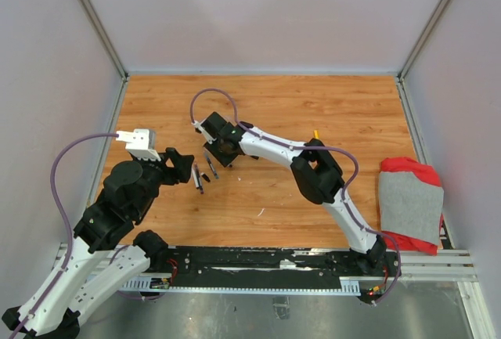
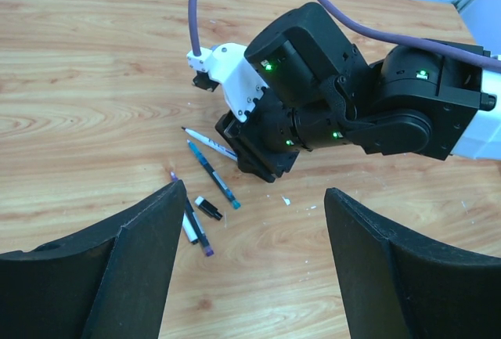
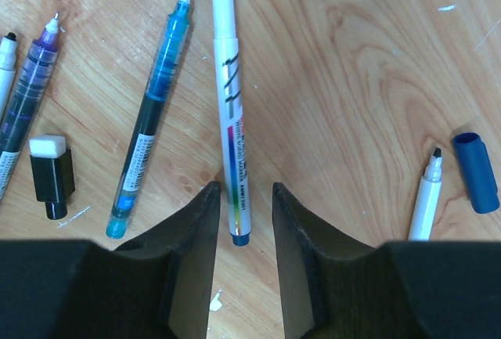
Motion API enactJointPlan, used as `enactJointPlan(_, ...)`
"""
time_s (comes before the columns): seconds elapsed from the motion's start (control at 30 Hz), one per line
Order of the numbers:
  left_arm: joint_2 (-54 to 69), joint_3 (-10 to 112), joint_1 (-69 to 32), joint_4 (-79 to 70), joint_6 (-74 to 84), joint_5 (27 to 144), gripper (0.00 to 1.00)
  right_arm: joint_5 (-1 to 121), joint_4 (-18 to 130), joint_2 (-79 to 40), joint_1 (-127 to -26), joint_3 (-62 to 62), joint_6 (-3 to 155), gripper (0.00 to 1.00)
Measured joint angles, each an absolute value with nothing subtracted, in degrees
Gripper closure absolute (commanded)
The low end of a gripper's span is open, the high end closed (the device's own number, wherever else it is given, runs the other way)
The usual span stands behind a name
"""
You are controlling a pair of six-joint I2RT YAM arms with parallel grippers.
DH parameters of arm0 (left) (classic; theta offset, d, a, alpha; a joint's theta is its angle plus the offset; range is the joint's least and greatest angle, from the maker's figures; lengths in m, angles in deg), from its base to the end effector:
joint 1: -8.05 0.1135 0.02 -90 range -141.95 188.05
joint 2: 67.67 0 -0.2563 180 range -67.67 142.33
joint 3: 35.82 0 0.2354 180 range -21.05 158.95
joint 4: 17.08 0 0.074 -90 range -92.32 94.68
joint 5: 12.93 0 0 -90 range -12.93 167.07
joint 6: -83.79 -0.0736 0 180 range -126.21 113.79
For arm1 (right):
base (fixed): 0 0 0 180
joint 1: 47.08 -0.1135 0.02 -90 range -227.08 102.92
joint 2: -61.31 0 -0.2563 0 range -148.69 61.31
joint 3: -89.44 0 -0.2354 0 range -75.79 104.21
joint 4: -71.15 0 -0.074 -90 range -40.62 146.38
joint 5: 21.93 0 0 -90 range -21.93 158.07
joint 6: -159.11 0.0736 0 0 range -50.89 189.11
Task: Insert the pens into the pen caps
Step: Pick up the pen from the center of the board.
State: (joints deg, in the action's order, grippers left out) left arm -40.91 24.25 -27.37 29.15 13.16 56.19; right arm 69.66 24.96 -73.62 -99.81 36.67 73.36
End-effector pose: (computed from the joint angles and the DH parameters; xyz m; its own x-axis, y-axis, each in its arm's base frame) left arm 0.1187 -0.0522 0.3263 -0.2576 -0.1971 -0.9459 0.1833 0.9512 -0.2481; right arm 0.3173 0.4136 0.1442 -0.5461 -0.5953 -0.5894 -0.7472 0.6643 0.0213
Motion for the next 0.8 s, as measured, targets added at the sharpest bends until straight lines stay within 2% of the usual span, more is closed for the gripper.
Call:
enactJointPlan(0.37,-40.9,24.2,-27.4,29.1,13.2,56.2,0.23,69.6,23.6,-74.0,-100.7,37.4,73.6,0.8)
enactJointPlan(0.63,-40.8,24.2,-27.4,29.1,13.2,56.2,0.22,68.8,22.3,-73.9,-100.7,37.5,74.3,0.99)
enactJointPlan(0.8,-40.3,24.1,-27.4,29.1,13.2,56.2,0.21,68.8,22.0,-72.2,-100.7,34.9,75.2,0.99)
